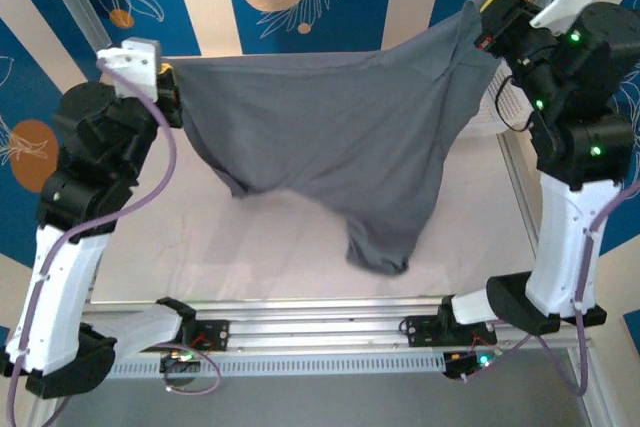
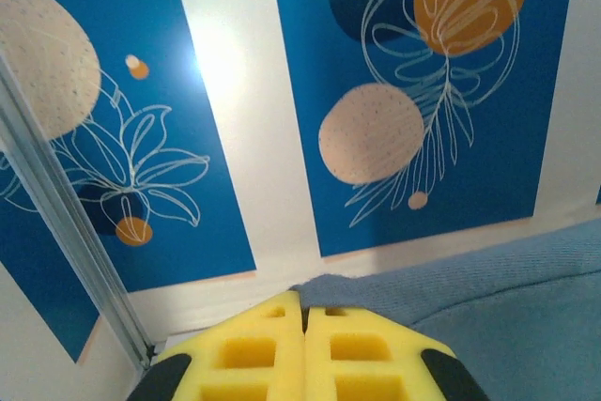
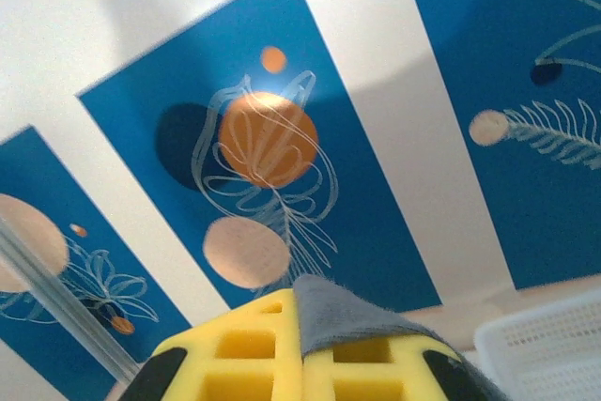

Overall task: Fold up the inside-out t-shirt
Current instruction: Flatten out the T-shirt at the center of the table.

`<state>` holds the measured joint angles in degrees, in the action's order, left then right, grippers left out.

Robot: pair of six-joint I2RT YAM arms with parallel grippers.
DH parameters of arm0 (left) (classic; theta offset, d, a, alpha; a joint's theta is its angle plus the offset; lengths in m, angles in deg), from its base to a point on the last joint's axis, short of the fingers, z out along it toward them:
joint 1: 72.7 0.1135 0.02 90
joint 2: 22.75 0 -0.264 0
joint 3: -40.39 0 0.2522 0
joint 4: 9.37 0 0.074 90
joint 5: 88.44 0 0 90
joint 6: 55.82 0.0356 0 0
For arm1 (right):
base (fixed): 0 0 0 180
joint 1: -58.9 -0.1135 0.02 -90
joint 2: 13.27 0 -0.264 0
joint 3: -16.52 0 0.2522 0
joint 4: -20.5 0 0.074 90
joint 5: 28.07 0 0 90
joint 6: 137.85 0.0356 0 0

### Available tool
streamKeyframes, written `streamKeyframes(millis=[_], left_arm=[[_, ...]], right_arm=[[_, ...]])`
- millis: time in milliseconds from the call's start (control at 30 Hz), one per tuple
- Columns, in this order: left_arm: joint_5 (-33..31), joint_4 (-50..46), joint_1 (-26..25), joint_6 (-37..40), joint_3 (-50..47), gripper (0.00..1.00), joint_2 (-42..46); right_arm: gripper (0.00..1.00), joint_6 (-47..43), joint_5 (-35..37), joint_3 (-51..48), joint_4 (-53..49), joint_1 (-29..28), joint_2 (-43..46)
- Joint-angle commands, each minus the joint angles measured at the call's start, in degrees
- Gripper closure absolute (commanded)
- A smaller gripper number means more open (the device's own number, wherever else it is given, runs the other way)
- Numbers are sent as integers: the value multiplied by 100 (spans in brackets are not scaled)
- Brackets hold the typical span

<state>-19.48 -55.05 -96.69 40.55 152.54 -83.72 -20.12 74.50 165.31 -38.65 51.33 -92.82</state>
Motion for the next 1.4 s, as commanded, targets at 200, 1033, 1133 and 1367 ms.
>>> streamKeyframes(millis=[200,1033,1133,1367], left_arm=[[1147,253,82,-440,365,100,786],[36,403,385,-170,915,100,-1916],[345,651,944,-696,767,100,-2777],[1596,339,1764,-1555,1620,24,-4245]], right_arm=[[100,159,-353,177,282,-122,1024],[100,-356,849,-615,1014,-32,-731],[100,-349,758,-339,983,14,-1623],[30,-619,-471,2631,-560,254,-3851]])
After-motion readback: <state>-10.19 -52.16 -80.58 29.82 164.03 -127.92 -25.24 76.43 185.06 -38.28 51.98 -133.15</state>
